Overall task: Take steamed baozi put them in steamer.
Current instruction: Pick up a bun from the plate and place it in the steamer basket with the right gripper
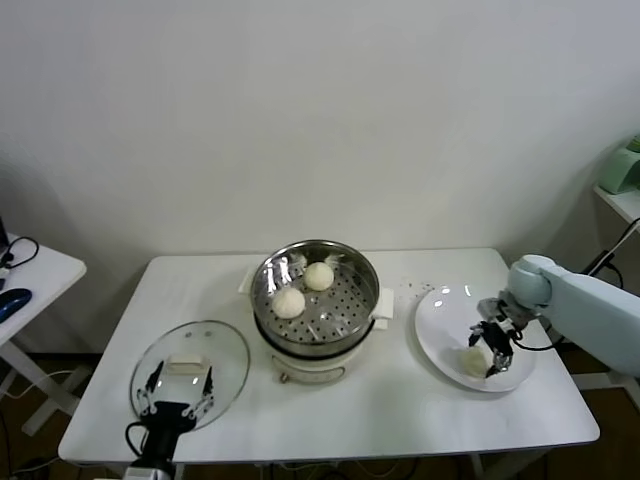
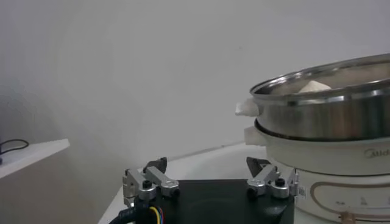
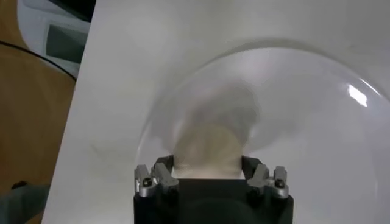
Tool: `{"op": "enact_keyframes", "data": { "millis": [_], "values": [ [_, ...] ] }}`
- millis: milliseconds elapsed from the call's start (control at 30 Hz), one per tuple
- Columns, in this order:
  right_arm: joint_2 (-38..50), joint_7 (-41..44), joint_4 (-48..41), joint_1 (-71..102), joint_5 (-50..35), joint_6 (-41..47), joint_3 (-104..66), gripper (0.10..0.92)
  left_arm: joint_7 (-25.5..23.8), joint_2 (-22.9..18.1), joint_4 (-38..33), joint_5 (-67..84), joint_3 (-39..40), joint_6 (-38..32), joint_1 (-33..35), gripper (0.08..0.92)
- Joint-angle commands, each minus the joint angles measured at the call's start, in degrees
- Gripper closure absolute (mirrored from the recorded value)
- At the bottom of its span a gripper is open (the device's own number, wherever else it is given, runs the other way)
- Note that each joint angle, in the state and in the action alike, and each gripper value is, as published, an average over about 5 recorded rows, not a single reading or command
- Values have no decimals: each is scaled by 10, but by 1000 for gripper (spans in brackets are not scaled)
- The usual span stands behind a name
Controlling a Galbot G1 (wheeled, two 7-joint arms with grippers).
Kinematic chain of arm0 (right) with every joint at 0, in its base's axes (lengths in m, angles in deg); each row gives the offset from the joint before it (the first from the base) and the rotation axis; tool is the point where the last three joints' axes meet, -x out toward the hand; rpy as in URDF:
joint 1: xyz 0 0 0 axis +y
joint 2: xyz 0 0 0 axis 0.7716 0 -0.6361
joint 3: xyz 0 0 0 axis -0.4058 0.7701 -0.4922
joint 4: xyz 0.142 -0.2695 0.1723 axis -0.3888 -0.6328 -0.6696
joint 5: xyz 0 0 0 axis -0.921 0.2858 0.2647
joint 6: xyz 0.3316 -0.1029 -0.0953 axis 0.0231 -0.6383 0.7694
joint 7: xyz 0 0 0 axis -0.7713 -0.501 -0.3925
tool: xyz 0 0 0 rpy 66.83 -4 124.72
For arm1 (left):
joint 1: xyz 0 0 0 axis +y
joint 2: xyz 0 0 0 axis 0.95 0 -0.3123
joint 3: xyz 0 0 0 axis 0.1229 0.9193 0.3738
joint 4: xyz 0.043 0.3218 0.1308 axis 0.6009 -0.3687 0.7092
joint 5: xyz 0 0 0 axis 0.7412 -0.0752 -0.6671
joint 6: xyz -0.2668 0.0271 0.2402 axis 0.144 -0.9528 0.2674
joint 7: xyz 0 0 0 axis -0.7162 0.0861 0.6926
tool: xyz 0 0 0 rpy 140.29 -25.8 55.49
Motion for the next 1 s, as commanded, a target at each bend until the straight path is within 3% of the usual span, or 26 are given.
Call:
{"op": "enact_keyframes", "data": {
  "millis": [33, 333, 767, 1000],
  "values": [
    [-5, -1, -4, 0, 4, -2, -5, 315, 0, -1, 0, 0, 0, -1, 1, 177],
    [-10, 9, 15, -60, -2, -16, 7, 331, 1, -1, -2, -1, 0, 0, 0, 177],
    [-77, 46, 97, -411, -65, -131, 185, 335, 6, -6, -9, -8, 8, 4, -1, 177],
    [-131, 44, 158, -478, 9, -231, 184, 337, 11, -7, -10, -15, 17, 5, 1, 177]
  ]
}}
